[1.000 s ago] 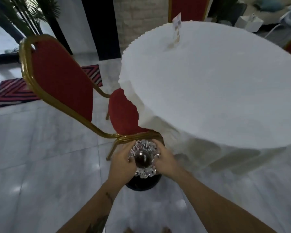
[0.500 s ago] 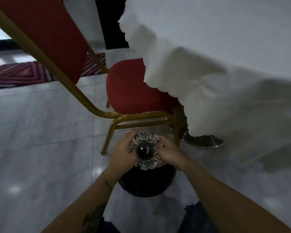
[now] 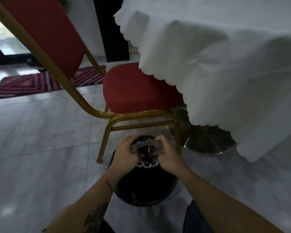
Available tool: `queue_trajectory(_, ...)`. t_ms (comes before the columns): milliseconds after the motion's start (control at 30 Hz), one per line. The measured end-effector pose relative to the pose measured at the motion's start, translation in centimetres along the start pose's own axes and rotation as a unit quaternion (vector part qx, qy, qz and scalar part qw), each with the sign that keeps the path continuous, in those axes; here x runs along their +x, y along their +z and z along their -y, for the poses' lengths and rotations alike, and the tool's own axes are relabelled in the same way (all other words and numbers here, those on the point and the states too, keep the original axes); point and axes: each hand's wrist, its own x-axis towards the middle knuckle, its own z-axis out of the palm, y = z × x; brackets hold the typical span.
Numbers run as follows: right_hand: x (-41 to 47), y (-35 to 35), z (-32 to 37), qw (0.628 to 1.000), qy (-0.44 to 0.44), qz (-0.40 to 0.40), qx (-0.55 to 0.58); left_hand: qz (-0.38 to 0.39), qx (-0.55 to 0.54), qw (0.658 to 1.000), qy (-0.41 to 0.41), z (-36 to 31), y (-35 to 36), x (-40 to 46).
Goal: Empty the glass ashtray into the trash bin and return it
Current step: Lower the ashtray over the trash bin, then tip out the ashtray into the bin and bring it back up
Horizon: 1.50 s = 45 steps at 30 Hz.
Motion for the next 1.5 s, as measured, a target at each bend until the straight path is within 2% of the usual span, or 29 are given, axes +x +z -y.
queue_trajectory(133,0.4,0.7,-1.0,0.999,-0.047,-0.017,-0.020,0.023,0.013,1.000,0.002,0.4,-0.3,0.8)
queue_trajectory(367,-0.5,1.2,-1.9,0.995,-0.075,-0.013,-0.060,0.079,0.081,0.994,0.003,1.2,-0.2,0.2)
queue_trajectory(567,0.1,1.0,-3.1,0.982,-0.155,0.009,-0.108,0.060,0.088,0.987,0.123,2.1,-0.6,-0.6)
queue_trajectory(700,0.5,0.9,-3.6,0.976,-0.166,0.007,-0.143,0.056,0.172,0.961,0.211,4.1,-0.2,-1.7)
queue_trajectory(867,0.3,0.6,-4.5,0.940,-0.228,0.040,-0.252,0.068,0.228,0.935,0.263,5.7,-0.5,-2.2)
queue_trajectory(1200,-0.4,0.0,-4.0,0.892,-0.346,0.020,-0.292,0.050,0.226,0.922,0.310,6.8,-0.4,-3.1)
queue_trajectory(1500,-0.2,-0.8,-2.3,0.847,-0.413,0.018,-0.334,0.014,0.251,0.891,0.379,6.1,-2.7,-1.8)
